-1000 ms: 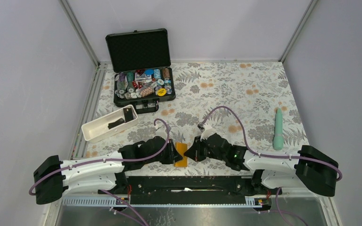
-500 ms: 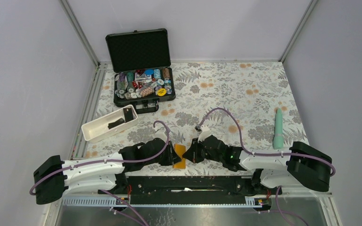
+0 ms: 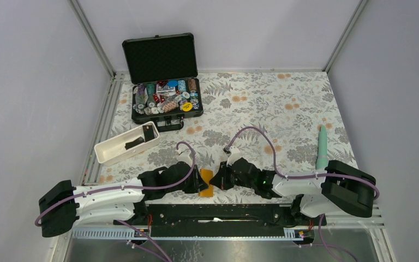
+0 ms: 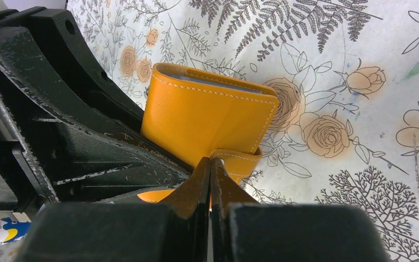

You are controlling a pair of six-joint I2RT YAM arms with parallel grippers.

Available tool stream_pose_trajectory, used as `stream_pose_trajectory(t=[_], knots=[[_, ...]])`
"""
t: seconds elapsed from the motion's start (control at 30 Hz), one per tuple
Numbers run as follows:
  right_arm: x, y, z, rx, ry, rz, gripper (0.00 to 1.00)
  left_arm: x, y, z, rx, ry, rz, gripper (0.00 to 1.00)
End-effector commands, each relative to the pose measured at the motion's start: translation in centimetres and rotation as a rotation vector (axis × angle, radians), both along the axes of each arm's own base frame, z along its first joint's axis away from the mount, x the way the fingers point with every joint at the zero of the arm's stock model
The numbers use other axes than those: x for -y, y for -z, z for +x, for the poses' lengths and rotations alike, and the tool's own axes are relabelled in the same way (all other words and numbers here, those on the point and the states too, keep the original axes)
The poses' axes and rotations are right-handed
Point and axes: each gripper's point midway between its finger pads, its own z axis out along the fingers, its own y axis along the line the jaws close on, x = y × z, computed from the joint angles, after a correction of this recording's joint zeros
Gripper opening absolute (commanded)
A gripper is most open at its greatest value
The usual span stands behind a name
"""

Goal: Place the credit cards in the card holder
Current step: Place the card holder at the center of the board.

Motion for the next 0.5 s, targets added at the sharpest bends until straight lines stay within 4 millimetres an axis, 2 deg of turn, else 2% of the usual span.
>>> stream_pose_trajectory(t=[0.0, 0.3, 0.4, 0.47], knots=[[-3.9, -4.0, -1.9, -0.002, -0.112, 0.18, 0.0, 7.1, -16.3, 0.3, 0.186, 0.111, -0.62, 0.0], [-4.6, -2.9, -2.2, -0.025, -0.124, 0.173, 0.0, 7.1, -16.1, 0.2, 0.182, 0.115, -0.628, 0.0], [-4.4, -2.9, -2.0, -0.016, -0.11, 0.16, 0.0, 6.8, -15.0, 0.6, 0.169, 0.083, -0.587, 0.0], [-3.5, -3.2, -1.5, 0.008, -0.076, 0.136, 0.0, 6.2, -13.9, 1.2, 0.154, 0.049, -0.545, 0.0]])
